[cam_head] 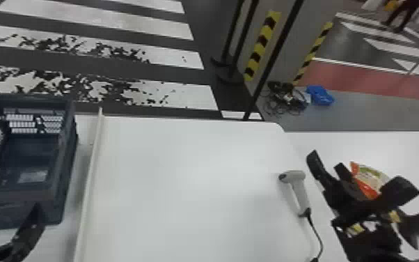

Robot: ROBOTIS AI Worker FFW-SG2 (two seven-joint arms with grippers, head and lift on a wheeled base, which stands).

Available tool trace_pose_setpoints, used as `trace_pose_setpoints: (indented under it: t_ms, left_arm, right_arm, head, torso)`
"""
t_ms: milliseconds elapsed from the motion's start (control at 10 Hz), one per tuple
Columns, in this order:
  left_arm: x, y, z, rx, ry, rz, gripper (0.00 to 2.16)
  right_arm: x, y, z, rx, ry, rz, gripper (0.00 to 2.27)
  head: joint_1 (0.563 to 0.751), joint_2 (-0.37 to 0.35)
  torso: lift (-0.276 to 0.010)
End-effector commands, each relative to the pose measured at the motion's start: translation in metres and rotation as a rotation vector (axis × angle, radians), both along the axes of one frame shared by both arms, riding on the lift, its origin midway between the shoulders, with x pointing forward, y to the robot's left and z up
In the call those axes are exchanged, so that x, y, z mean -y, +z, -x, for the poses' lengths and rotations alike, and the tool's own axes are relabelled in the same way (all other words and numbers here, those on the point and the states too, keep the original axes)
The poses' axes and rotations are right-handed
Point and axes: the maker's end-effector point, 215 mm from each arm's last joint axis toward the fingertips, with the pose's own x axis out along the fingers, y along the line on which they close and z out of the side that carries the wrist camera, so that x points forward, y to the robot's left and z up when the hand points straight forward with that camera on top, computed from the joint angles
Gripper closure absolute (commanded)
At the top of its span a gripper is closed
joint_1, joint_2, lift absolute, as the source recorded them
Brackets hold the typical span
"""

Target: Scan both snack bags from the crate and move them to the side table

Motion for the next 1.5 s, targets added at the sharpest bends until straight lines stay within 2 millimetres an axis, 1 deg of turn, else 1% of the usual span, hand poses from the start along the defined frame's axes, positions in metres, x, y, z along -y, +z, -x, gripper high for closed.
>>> trace_pose_setpoints:
  t_ms: [0,100,200,300,400,500,600,700,900,1000,1100,1200,1400]
  left_arm:
    - [0.002,0.002,0.0,0.005,-0.002,-0.003,0.08]
    - [0.002,0.003,0.0,0.007,-0.002,-0.004,0.08]
    - [0.004,0.003,0.0,0.01,-0.003,-0.011,0.08]
    - [0.004,0.0,0.001,0.004,-0.002,-0.015,0.08]
    - [0.004,-0.003,0.001,-0.003,0.002,-0.016,0.08]
    - [0.004,-0.005,0.001,-0.003,0.006,-0.02,0.08]
    - [0.004,-0.005,0.0,0.001,0.015,-0.025,0.08]
    - [0.007,-0.006,0.001,0.003,0.016,-0.031,0.08]
    - [0.011,0.0,0.002,0.02,0.013,-0.044,0.08]
    - [0.01,0.0,0.002,0.021,0.017,-0.047,0.08]
    - [0.012,0.0,0.002,0.022,0.019,-0.049,0.08]
    - [0.012,0.001,0.001,0.023,0.026,-0.046,0.08]
    - [0.013,0.0,0.001,0.024,0.032,-0.046,0.08]
  right_arm:
    - [-0.076,0.004,-0.002,0.011,0.088,0.061,0.11]
    - [-0.11,0.011,0.0,0.041,0.098,0.142,0.11]
    - [-0.144,0.016,0.002,0.066,0.107,0.209,0.11]
    - [-0.18,0.025,0.009,0.122,0.121,0.243,0.11]
    - [-0.209,0.03,0.017,0.159,0.132,0.277,0.11]
    - [-0.23,0.027,0.025,0.172,0.15,0.276,0.11]
    - [-0.244,0.016,0.03,0.161,0.165,0.267,0.11]
    - [-0.254,0.003,0.033,0.144,0.174,0.272,0.11]
    - [-0.257,-0.018,0.046,0.139,0.15,0.244,0.11]
    - [-0.256,-0.022,0.054,0.146,0.141,0.24,0.11]
    - [-0.252,-0.025,0.06,0.143,0.129,0.232,0.11]
    - [-0.247,-0.028,0.062,0.137,0.122,0.23,0.11]
    - [-0.251,-0.034,0.065,0.124,0.128,0.221,0.11]
  head:
    - [0.695,-0.35]
    - [0.695,-0.341]
    - [0.695,-0.288]
    - [0.695,-0.245]
    - [0.695,-0.201]
    - [0.695,-0.155]
    - [0.695,-0.133]
    - [0.695,-0.1]
    - [0.695,-0.072]
    - [0.695,-0.072]
    - [0.695,-0.073]
    - [0.695,-0.074]
    - [0.695,-0.087]
  torso:
    - [-0.099]
    - [-0.099]
    - [-0.099]
    - [-0.099]
    - [-0.099]
    - [-0.099]
    - [-0.099]
    - [-0.099]
    - [-0.099]
    - [-0.099]
    - [-0.099]
    - [-0.099]
    - [-0.099]
